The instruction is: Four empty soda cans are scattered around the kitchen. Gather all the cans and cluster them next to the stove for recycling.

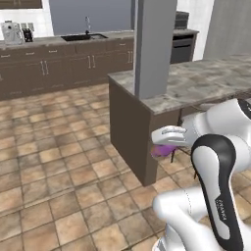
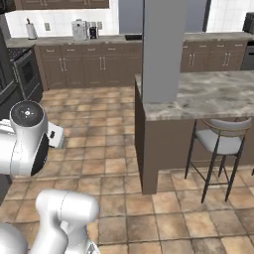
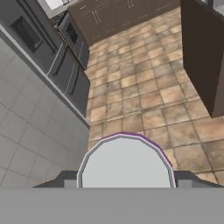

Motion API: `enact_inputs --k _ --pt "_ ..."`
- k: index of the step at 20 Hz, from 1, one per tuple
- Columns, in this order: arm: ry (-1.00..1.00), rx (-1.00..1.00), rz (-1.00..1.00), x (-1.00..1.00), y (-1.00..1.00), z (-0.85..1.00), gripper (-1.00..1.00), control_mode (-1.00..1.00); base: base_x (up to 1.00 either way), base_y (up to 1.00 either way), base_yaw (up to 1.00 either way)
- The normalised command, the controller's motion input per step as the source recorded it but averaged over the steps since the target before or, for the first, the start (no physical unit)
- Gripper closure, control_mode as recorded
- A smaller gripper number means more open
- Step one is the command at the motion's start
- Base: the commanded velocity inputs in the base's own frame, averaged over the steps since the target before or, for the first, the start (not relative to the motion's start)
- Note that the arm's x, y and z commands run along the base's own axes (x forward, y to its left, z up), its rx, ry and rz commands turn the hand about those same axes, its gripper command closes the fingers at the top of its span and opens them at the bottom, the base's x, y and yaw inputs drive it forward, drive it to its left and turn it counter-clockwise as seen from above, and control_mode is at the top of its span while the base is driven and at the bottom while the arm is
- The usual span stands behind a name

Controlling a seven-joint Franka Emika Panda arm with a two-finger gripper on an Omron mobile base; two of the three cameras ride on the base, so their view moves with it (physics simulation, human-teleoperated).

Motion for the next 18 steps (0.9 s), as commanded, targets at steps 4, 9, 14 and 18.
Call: enact_inputs --k 4,9,14,18 --pt "0.0 0.0 0.0 0.0 0.0 0.0 1.0 1.0 0.16 1.0 0.0" --pt "0.0 0.0 0.0 0.0 0.0 0.0 1.0 1.0 0.76 0.88 0.0" --pt "0.0 0.0 0.0 0.0 0.0 0.0 1.0 1.0 0.99 0.69 0.0" --pt "0.0 0.0 0.0 0.0 0.0 0.0 1.0 1.0 0.98 0.4 0.0"
